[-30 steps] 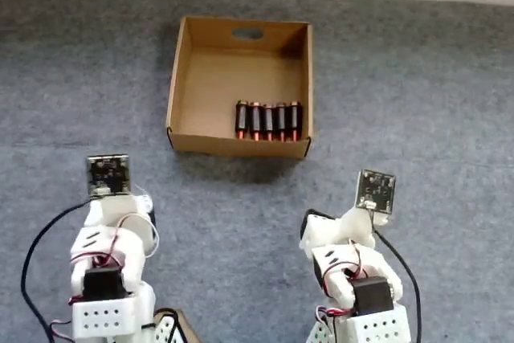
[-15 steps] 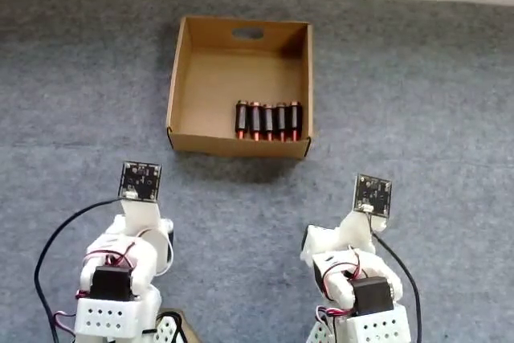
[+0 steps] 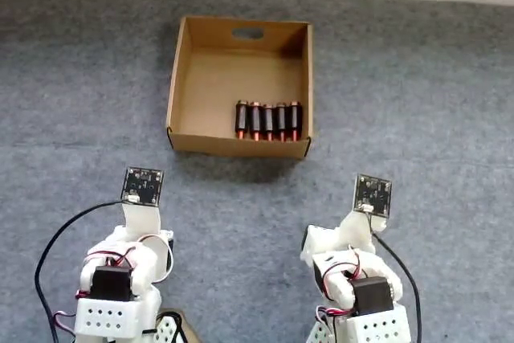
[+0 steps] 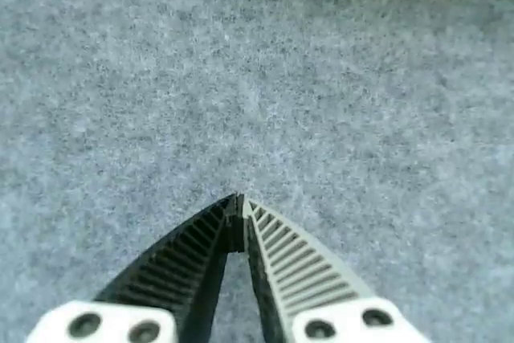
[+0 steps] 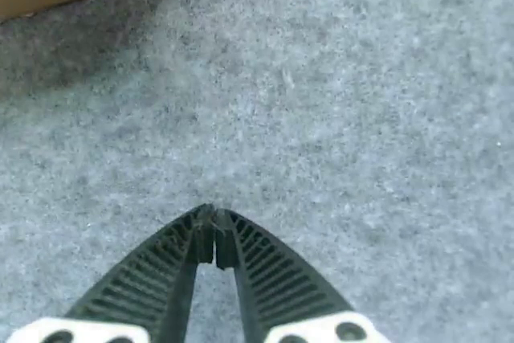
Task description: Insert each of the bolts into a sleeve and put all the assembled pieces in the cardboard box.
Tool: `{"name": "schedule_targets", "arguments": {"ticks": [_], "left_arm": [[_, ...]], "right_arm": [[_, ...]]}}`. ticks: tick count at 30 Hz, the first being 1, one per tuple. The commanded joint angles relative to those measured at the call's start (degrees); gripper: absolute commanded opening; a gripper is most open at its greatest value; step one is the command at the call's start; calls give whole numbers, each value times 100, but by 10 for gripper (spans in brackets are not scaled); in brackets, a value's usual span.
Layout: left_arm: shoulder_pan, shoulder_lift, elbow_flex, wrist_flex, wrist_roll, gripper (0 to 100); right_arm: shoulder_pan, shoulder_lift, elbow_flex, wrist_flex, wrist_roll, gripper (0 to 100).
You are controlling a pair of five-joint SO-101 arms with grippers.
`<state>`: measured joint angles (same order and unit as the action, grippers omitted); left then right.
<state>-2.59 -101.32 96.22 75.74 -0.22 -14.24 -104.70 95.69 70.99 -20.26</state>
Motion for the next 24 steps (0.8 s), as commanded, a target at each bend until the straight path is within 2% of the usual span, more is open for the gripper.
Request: {"name": "schedule_targets", "arguments": {"ticks": [1, 9, 13, 24], "left_arm": [[66, 13, 92, 18, -9, 8], [75, 13, 92, -9, -9, 8], [75, 13, 92, -9, -9, 8], [75, 13, 92, -9, -9, 8]], "right_arm": [[57, -22, 813, 31, 35, 11], [84, -31, 813, 31, 35, 11], [453, -22, 813, 31, 35, 11], [470, -22, 813, 31, 35, 11]]}}
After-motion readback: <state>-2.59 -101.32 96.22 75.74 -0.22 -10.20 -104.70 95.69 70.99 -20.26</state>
